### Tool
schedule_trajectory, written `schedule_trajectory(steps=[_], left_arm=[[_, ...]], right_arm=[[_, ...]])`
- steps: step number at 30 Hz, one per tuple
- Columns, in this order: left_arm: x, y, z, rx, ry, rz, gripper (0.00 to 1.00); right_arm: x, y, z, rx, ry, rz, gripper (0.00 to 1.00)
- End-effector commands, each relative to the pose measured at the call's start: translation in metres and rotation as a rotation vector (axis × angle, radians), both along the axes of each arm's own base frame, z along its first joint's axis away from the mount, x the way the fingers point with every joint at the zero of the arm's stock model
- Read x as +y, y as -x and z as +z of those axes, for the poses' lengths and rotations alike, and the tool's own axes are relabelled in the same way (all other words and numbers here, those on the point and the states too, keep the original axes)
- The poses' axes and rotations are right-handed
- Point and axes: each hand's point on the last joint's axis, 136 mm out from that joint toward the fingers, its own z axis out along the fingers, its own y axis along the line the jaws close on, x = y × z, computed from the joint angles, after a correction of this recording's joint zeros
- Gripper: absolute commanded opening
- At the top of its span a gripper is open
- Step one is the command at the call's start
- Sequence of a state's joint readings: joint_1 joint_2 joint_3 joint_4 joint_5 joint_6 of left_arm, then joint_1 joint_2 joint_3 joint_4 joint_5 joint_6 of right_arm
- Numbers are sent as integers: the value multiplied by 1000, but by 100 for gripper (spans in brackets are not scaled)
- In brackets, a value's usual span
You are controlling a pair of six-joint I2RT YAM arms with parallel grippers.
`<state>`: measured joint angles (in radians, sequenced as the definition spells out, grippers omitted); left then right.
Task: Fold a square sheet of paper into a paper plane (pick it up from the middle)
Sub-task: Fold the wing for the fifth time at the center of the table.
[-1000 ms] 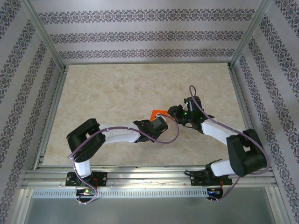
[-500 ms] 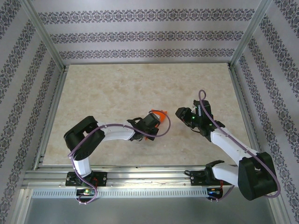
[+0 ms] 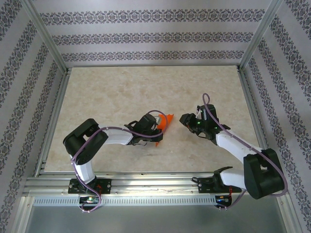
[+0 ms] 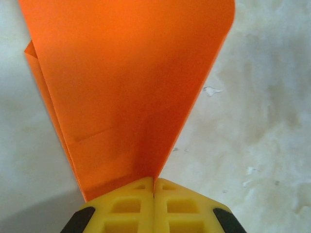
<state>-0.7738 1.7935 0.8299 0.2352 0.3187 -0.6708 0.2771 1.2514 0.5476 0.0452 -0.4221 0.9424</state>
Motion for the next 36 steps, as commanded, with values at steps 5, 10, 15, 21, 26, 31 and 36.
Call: schedule_trajectory(steps=[5,10,15,21,26,31,36], left_arm=[[-15,-5,18,51,212,-3,0],[-19,-5,16,86,316,1,0],[-18,-6,13,94,327,10,0],[-18,-6,12,113,370,25,0],[-15,-7,8,129,413,55,0],[-13,-7,7,141,447,74,0],[-12,-8,5,152,479,90,0]], right_arm=[[26,-2,5,-16,-57,121,31],[46,2,-5,11,-61,212,23],[55,4,-15,20,-54,243,17],[57,0,-19,6,-57,244,12],[62,-6,-16,-13,-108,248,10],[70,-12,-18,-21,-167,254,10],[74,-17,-27,-22,-213,259,9]])
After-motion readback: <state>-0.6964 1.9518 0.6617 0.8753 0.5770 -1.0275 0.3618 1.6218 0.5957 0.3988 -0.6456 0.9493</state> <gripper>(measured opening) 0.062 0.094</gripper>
